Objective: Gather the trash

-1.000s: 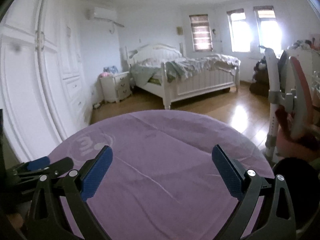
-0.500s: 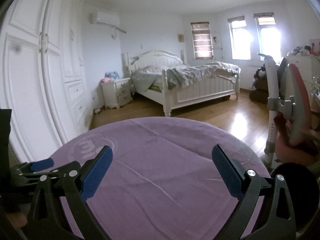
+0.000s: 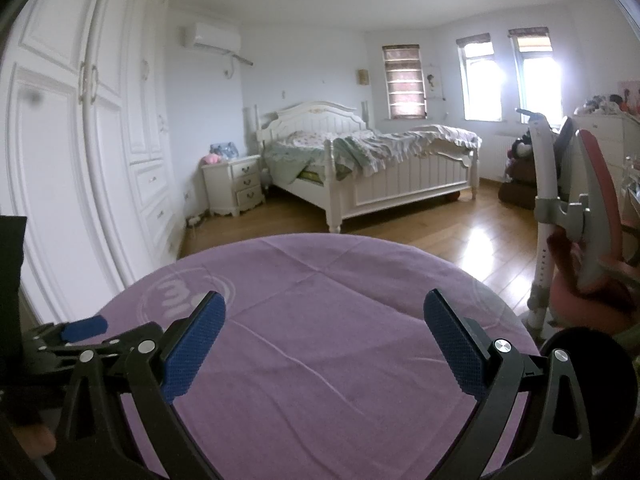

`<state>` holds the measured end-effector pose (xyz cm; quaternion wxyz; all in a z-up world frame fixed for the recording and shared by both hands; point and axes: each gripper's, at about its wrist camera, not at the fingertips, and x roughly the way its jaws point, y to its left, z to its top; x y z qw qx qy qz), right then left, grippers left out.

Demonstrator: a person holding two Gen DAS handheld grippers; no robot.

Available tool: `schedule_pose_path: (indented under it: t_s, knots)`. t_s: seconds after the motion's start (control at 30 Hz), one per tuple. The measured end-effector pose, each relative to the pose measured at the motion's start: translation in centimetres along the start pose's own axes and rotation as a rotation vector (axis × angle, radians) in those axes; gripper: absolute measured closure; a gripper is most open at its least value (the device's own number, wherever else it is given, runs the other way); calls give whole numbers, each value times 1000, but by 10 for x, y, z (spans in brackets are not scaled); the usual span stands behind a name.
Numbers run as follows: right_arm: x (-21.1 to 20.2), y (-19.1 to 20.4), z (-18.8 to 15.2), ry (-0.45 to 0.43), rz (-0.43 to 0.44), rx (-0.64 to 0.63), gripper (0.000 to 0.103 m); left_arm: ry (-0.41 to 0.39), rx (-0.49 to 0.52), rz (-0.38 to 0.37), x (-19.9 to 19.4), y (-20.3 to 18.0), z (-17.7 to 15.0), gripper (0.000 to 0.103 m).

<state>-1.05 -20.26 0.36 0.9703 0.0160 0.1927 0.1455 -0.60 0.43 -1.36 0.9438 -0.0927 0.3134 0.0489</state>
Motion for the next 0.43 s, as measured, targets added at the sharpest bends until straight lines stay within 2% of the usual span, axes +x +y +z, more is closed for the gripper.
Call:
schedule_pose_path:
  t_s: [0.43]
  knots:
    - [-1, 0, 1, -3, -1, -2, 5, -12, 27, -4, -1, -3, -1, 5]
